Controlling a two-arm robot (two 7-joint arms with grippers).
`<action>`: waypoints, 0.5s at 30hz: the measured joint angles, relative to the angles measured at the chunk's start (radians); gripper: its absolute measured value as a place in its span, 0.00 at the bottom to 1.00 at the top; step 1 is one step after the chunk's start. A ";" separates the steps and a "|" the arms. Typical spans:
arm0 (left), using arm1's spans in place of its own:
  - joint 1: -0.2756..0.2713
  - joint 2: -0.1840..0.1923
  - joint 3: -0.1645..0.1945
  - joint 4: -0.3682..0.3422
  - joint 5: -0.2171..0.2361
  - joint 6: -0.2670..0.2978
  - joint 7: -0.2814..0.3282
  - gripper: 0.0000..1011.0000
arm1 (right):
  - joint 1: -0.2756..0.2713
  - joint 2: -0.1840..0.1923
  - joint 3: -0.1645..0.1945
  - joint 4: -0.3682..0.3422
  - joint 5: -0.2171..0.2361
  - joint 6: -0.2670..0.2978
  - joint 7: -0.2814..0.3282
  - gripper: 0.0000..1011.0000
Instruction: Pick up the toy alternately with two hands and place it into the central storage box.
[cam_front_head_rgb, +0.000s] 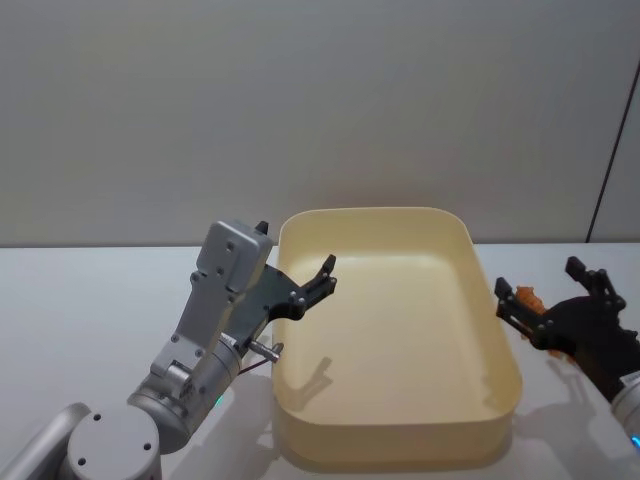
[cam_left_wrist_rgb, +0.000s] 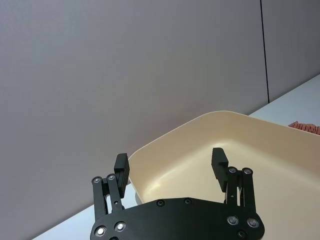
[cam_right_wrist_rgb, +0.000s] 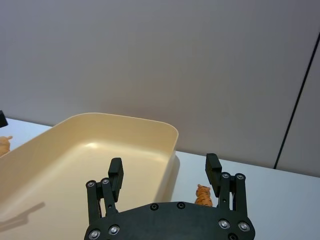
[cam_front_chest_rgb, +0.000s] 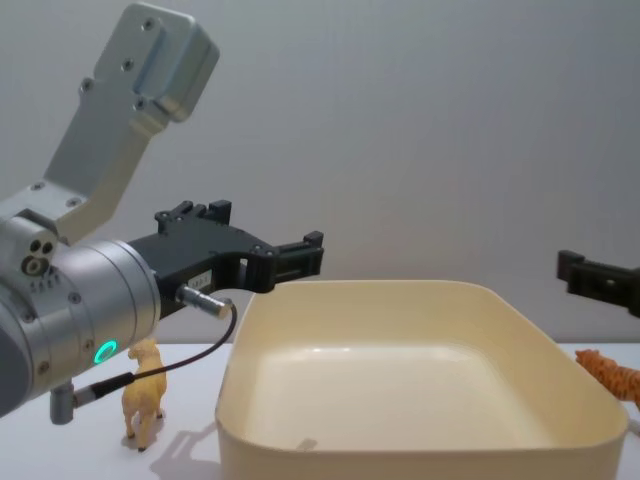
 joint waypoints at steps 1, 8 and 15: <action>0.000 0.000 0.000 0.000 0.000 0.000 0.000 0.99 | -0.001 0.002 0.003 -0.001 0.001 0.001 -0.002 0.99; 0.000 0.000 0.000 0.000 0.000 0.000 0.000 0.99 | -0.016 0.041 0.034 -0.010 0.011 0.014 -0.023 0.99; 0.000 0.000 0.000 0.000 0.000 0.000 0.000 0.99 | -0.056 0.091 0.074 -0.034 0.031 0.048 -0.043 0.99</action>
